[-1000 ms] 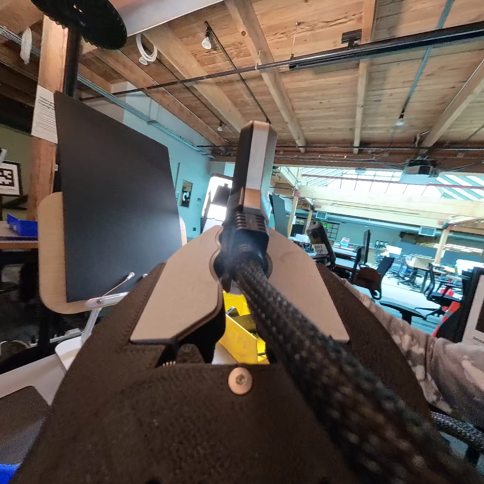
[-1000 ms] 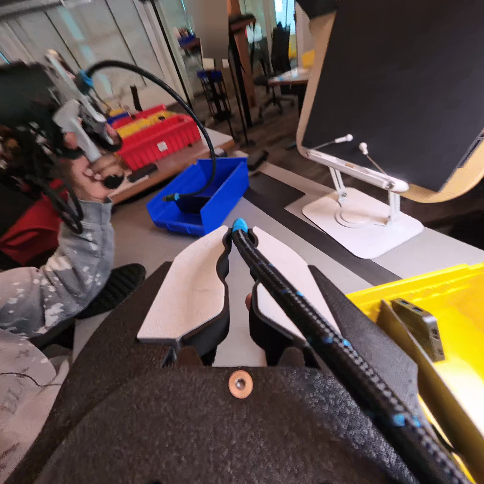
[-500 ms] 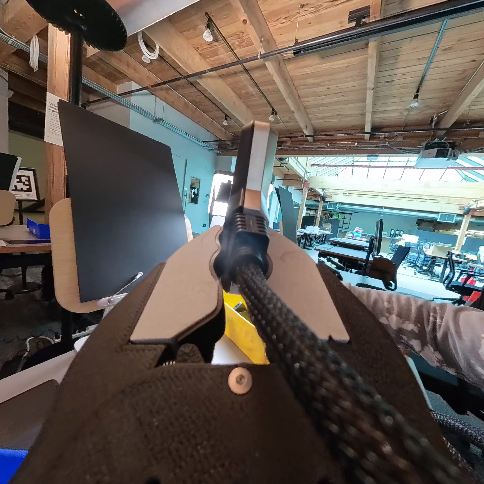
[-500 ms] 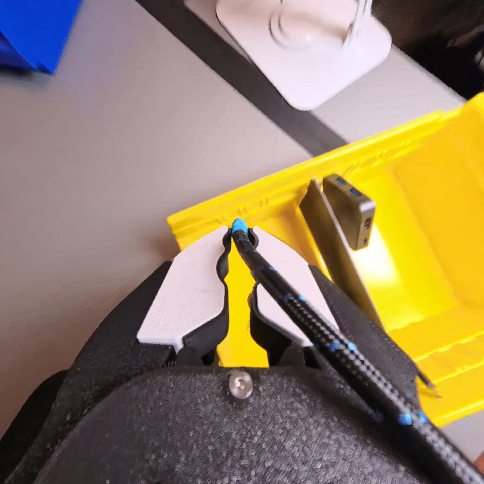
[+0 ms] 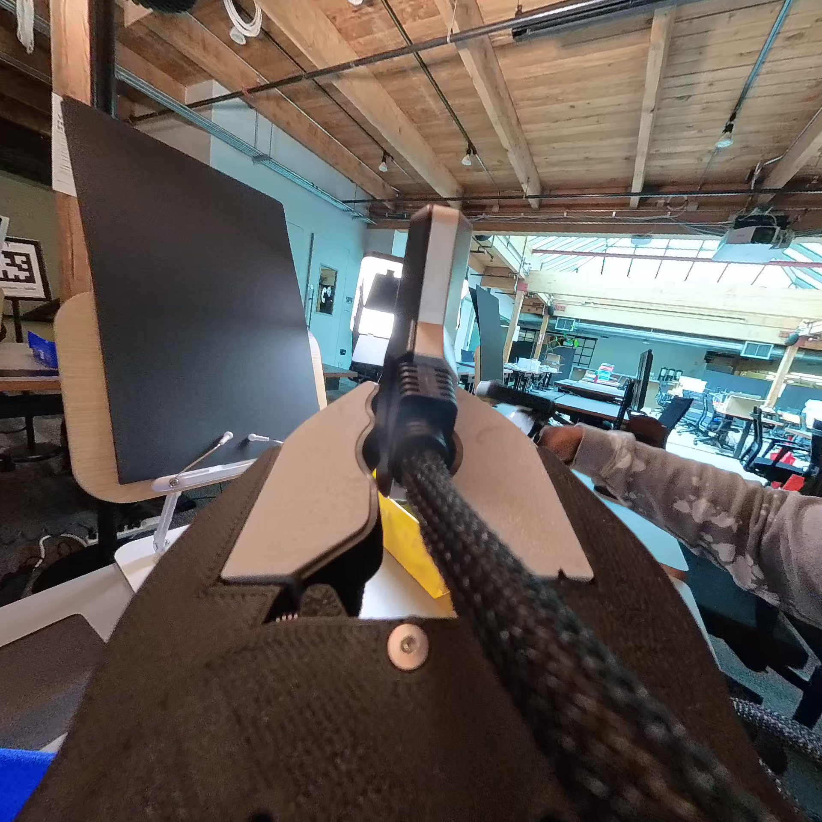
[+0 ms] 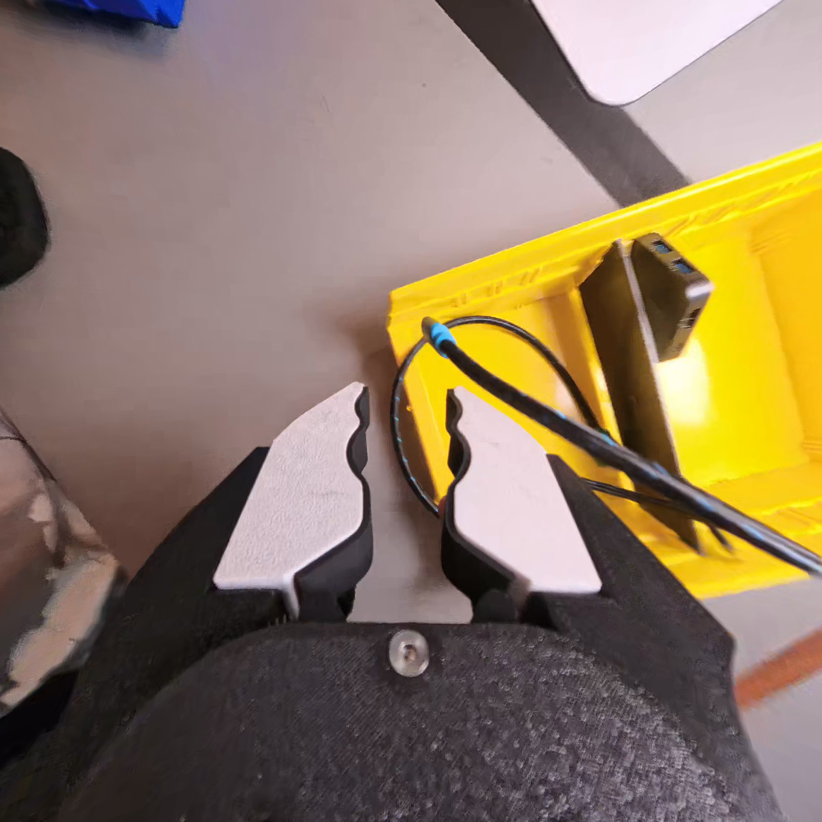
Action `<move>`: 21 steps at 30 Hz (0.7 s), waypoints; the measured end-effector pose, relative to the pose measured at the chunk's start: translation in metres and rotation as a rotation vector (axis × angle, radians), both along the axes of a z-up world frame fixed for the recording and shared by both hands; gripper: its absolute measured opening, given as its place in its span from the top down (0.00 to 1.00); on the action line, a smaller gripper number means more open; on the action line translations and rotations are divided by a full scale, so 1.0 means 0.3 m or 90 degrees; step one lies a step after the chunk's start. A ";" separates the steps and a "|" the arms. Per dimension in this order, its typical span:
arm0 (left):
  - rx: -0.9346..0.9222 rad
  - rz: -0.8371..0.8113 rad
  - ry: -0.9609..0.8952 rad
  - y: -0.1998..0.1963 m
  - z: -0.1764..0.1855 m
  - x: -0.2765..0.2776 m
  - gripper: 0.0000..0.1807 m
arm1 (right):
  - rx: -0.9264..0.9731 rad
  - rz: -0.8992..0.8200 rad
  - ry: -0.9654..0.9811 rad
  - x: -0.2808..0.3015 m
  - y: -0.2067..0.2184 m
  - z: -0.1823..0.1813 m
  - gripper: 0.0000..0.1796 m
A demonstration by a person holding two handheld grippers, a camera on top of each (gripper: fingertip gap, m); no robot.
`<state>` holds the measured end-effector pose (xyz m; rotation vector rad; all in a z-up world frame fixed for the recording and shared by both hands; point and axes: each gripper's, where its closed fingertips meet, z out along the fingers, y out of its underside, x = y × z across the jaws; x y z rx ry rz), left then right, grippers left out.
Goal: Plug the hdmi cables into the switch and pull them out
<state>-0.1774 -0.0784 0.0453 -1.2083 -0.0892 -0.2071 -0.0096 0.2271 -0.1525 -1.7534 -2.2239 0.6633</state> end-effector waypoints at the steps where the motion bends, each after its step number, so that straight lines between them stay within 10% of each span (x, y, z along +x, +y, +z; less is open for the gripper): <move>1: -0.005 -0.002 0.000 0.011 -0.007 0.002 0.87 | 0.056 0.019 -0.002 0.013 0.020 0.027 0.82; 8: -0.045 -0.029 0.004 0.099 -0.061 0.035 0.87 | 0.203 0.030 0.082 -0.036 0.080 0.196 0.83; 15: -0.050 -0.086 -0.005 0.169 -0.089 0.093 0.87 | -0.142 0.120 0.571 -0.138 -0.299 0.475 0.87; 21: -0.030 -0.156 -0.026 0.236 -0.110 0.165 0.87 | -0.327 0.185 0.678 -0.168 -0.588 0.461 0.87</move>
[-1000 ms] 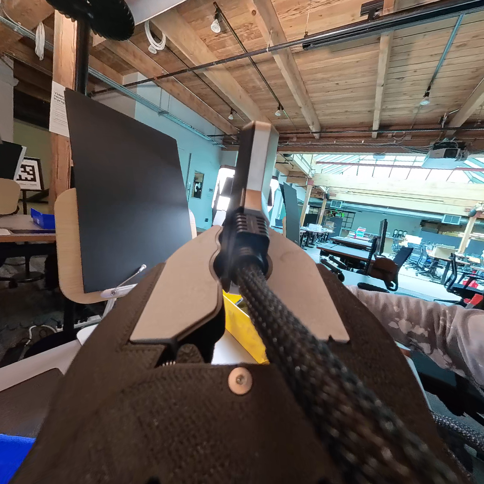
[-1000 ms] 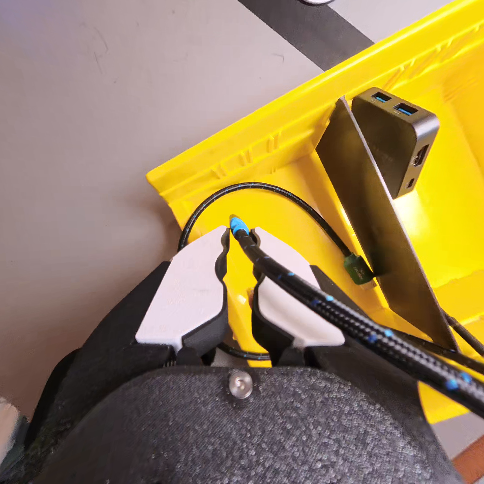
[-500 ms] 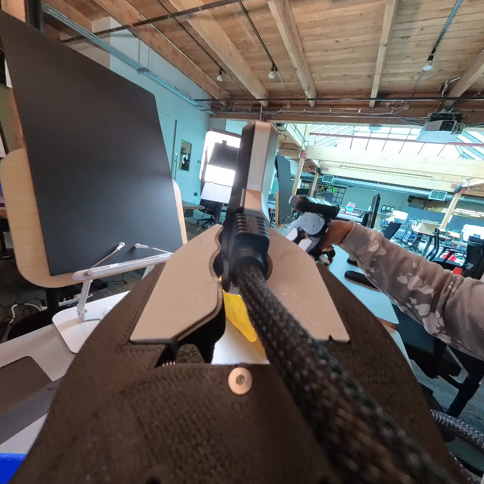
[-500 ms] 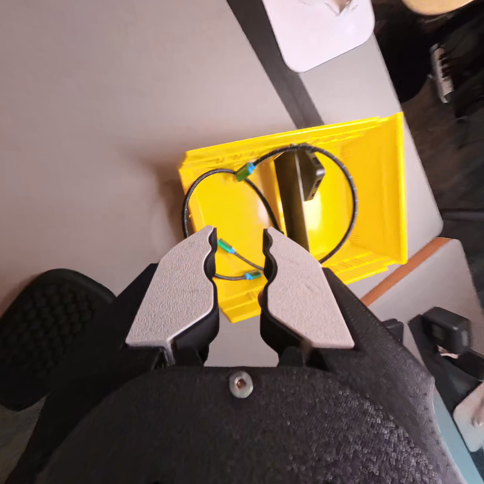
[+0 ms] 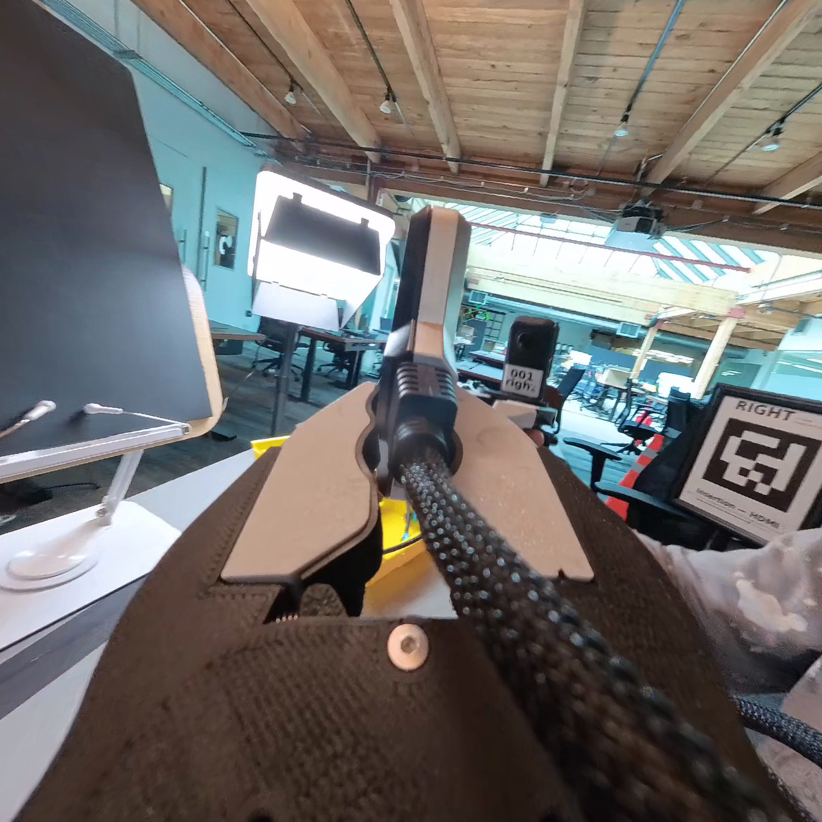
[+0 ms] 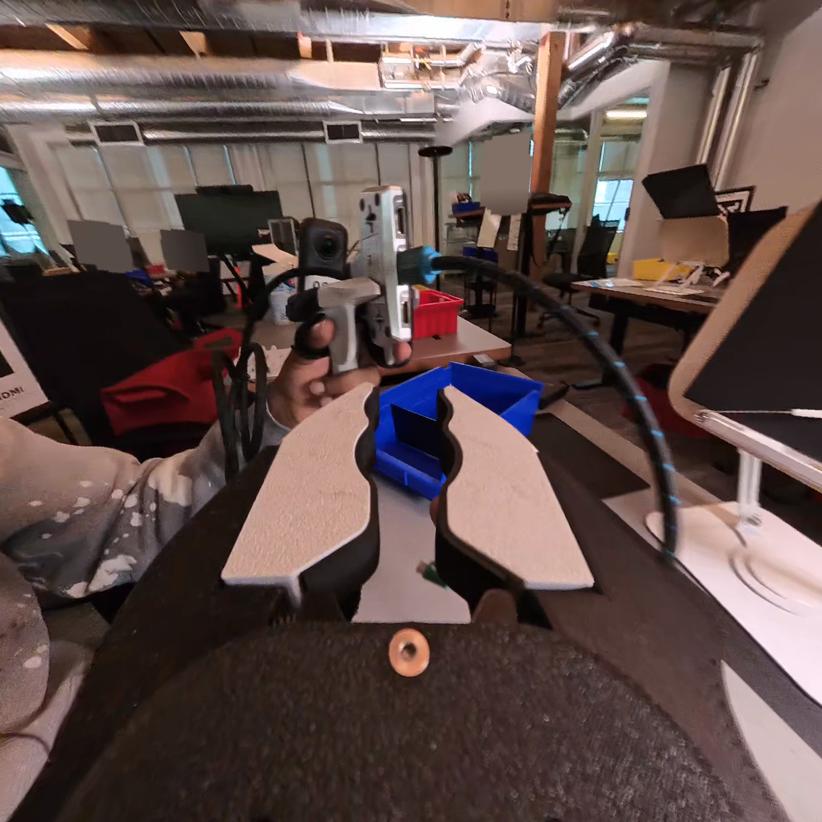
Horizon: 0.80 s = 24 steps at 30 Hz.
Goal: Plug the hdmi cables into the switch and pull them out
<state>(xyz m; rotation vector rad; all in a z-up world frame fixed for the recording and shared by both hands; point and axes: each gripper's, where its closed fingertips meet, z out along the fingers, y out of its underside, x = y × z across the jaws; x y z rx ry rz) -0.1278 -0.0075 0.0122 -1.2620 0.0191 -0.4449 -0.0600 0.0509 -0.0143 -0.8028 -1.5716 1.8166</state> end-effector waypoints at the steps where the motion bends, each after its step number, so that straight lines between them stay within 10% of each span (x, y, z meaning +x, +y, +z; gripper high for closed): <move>1: 0.006 -0.013 -0.006 0.011 -0.003 0.015 0.87 | -0.008 0.006 0.010 -0.011 -0.032 -0.008 0.87; 24: 0.021 -0.183 -0.050 0.167 -0.122 0.220 0.84 | -0.142 0.048 0.051 -0.003 -0.013 -0.010 0.93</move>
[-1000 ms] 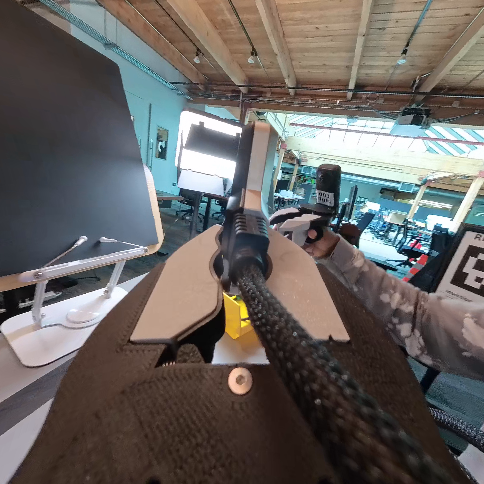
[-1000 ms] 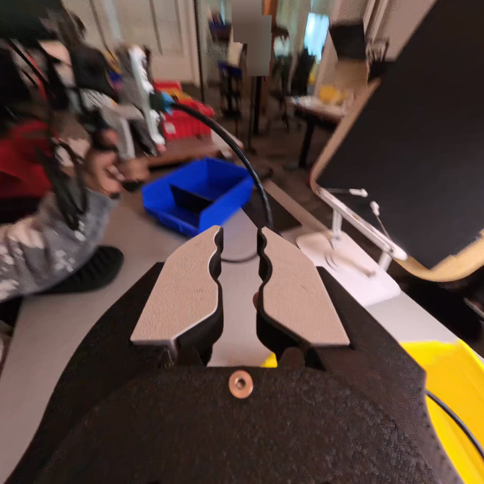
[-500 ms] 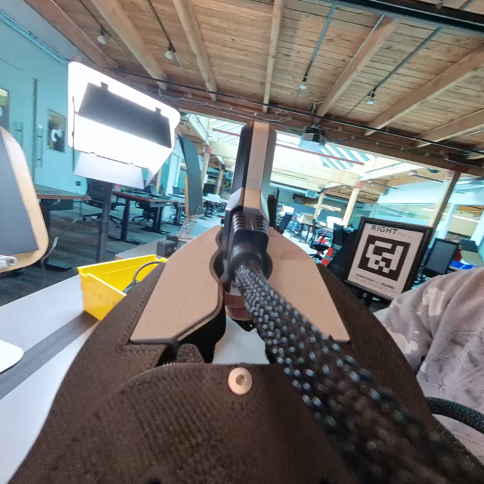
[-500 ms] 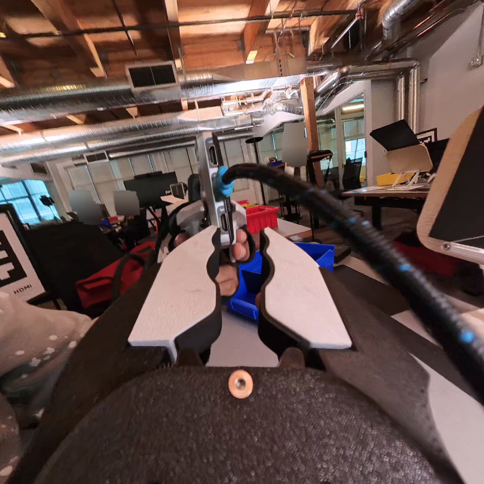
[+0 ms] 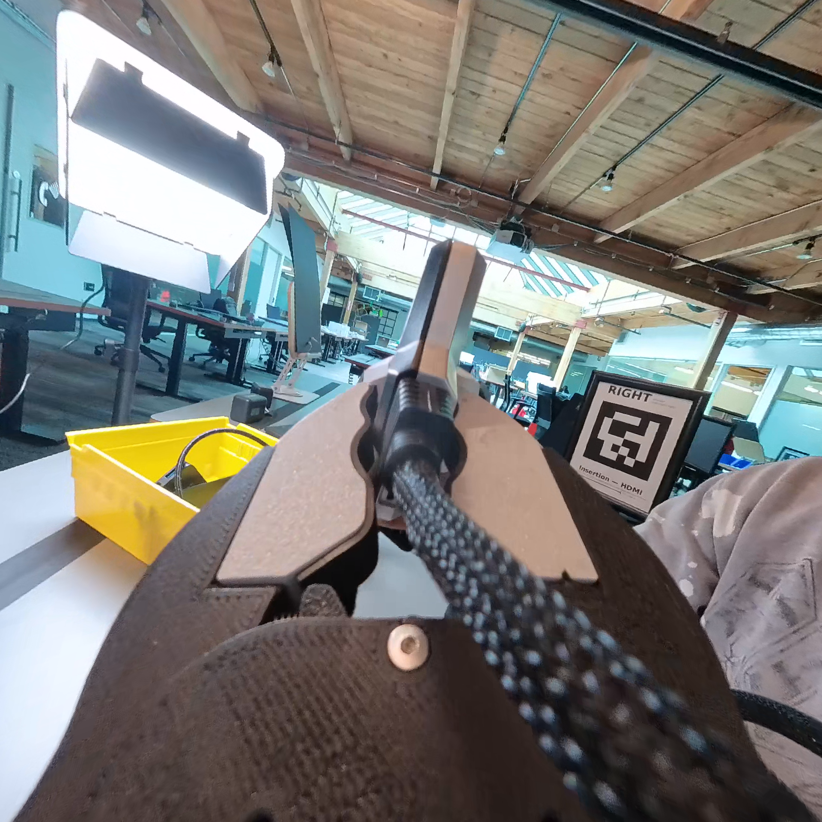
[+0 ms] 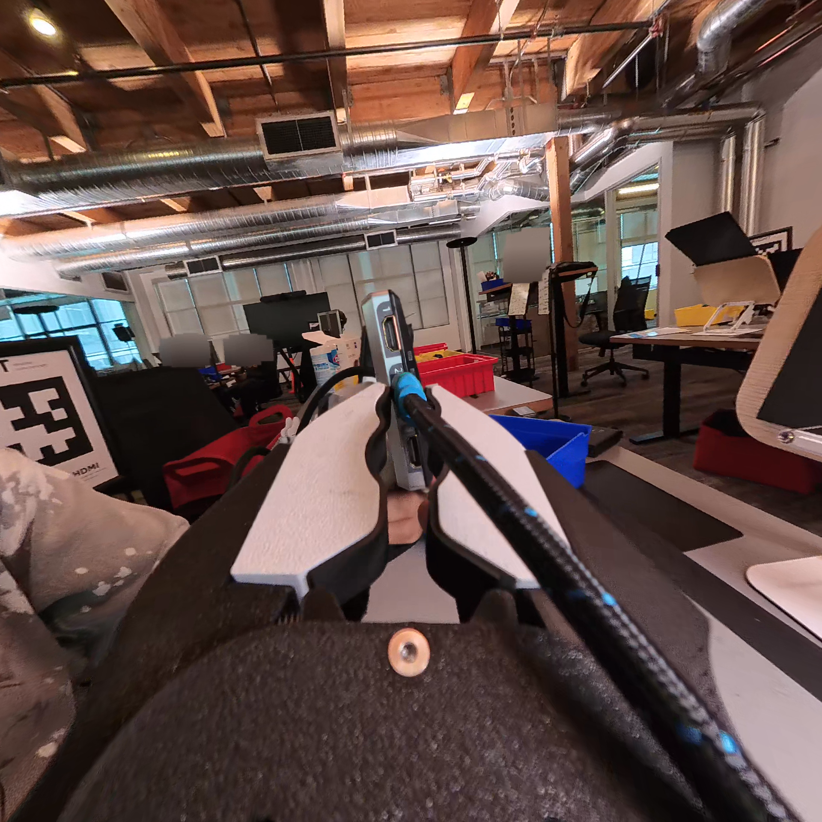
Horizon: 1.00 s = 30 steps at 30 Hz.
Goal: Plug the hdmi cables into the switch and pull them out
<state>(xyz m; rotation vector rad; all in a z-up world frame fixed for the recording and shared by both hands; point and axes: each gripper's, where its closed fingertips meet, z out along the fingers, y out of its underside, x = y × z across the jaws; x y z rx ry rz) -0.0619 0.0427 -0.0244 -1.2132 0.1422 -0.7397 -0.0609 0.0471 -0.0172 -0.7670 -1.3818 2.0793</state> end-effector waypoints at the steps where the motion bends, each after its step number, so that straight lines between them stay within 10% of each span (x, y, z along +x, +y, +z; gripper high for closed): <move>1: 0.002 0.003 0.004 -0.003 0.004 0.001 0.84 | -0.005 0.007 -0.003 0.000 -0.004 -0.001 0.93; 18: 0.061 0.043 0.087 -0.033 0.060 0.061 0.87 | 0.017 0.077 0.040 0.062 -0.026 0.045 0.94; 22: 0.201 0.075 -0.087 -0.200 0.195 -0.134 0.88 | -0.118 -0.002 0.131 0.168 0.249 0.157 0.94; 30: 0.038 0.293 0.101 -0.230 0.147 -0.304 0.87 | 0.001 -0.180 -0.009 0.157 0.397 0.149 0.94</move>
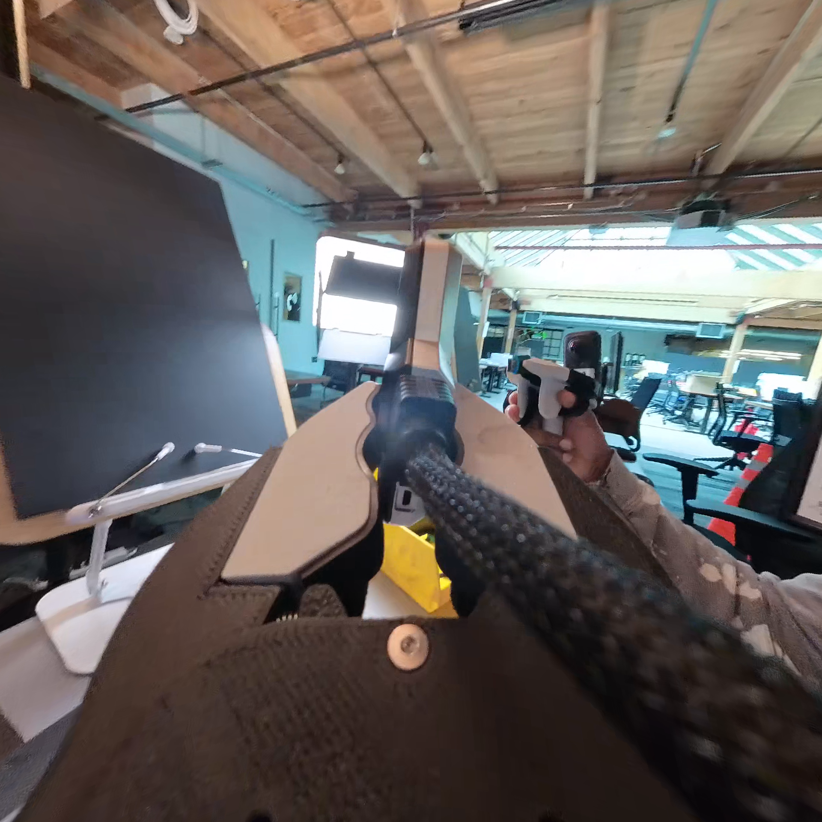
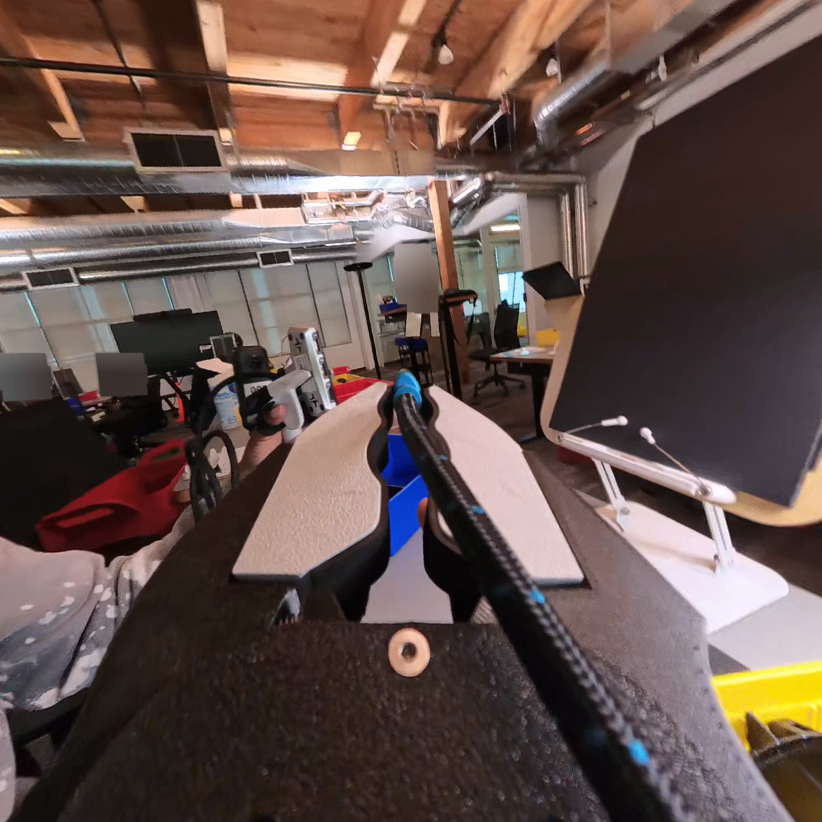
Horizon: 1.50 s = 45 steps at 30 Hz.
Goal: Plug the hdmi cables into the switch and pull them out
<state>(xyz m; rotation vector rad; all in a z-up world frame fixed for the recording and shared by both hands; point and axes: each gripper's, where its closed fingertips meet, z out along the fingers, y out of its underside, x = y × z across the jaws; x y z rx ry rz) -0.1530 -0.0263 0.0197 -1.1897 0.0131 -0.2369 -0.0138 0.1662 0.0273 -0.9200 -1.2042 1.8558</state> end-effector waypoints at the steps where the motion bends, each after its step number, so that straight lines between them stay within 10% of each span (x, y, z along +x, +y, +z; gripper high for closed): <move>1: -0.011 0.004 -0.006 0.005 -0.009 -0.007 0.87 | 0.002 0.000 -0.027 -0.025 0.017 -0.013 0.94; 10: -0.031 0.015 0.002 -0.021 0.010 -0.005 0.86 | 0.148 -0.043 -0.479 -0.257 0.219 -0.371 0.94; 19: -0.055 0.052 0.033 -0.054 0.024 -0.016 0.86 | 0.366 -0.129 -0.864 -0.062 0.309 -0.914 0.93; 32: -0.096 0.040 0.046 -0.017 -0.003 0.013 0.86 | 0.643 0.150 -1.220 0.238 0.295 -0.826 0.83; 35: -0.111 0.038 0.054 -0.010 -0.013 0.018 0.86 | 0.654 0.133 -1.139 0.203 0.282 -0.732 0.83; 42: -0.197 -0.004 0.086 0.061 -0.107 0.047 0.86 | 0.585 0.029 -0.401 -0.119 -0.087 -0.281 0.88; 45: -0.261 -0.015 0.130 0.116 -0.182 0.083 0.86 | 0.627 0.046 -0.289 -0.119 -0.262 -0.165 0.87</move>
